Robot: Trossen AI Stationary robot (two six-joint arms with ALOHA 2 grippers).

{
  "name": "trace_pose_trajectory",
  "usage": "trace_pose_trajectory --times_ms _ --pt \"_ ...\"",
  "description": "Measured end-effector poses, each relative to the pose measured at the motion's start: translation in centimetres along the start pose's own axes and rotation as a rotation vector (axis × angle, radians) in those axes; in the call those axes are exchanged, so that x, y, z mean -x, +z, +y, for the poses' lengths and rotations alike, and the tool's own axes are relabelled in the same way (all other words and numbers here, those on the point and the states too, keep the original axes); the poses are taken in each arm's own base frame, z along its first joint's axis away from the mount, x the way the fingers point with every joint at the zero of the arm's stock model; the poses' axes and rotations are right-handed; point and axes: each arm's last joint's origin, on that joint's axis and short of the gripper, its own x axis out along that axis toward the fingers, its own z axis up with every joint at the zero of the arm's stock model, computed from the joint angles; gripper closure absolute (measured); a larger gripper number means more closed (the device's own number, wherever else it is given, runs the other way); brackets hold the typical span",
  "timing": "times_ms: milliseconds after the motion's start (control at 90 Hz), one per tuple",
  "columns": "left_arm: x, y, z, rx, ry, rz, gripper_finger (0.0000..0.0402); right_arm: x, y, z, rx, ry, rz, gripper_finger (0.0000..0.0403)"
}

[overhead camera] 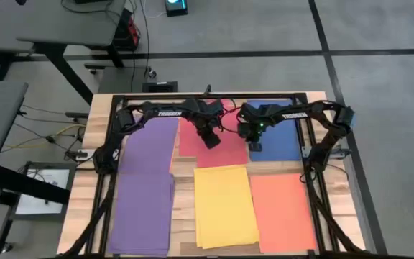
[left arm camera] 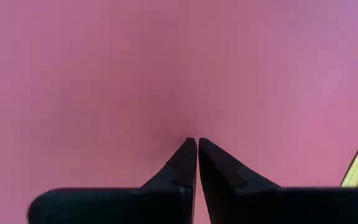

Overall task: Organize paper
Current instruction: Stack the pink paper on top of the pink paper

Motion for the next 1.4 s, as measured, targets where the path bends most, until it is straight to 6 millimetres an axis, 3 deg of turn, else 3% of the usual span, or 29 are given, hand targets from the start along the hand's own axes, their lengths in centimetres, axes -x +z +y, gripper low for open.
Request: trace_pose_trajectory --times_ms 367,578,722,978,1222,1400 --pt "-0.9 -0.3 -0.6 -0.02 0.088 -0.039 0.0401 0.0 0.1 -0.1 0.01 -0.005 -0.009 0.0403" --pt "-1.3 0.6 -2.2 -0.009 0.071 -0.164 0.0401 -0.1 0.1 -0.1 0.01 -0.006 -0.013 0.0403" --pt "-0.2 1.5 -3.6 0.003 0.03 -0.194 0.0401 -0.1 0.1 -0.1 0.009 -0.007 -0.013 0.0403" --pt "3.2 0.9 -3.8 -0.092 0.097 -0.014 0.0401 -0.1 0.1 -0.1 0.008 -0.007 -0.013 0.0403" --pt "6.2 -1.1 -3.4 -0.18 0.253 0.148 0.0401 -0.1 0.1 -0.1 -0.026 -0.007 -0.012 0.0403" --pt "5.9 -3.4 -1.4 -0.291 0.257 0.295 0.0401 -0.1 0.1 -0.1 -0.025 -0.007 -0.014 0.0403"
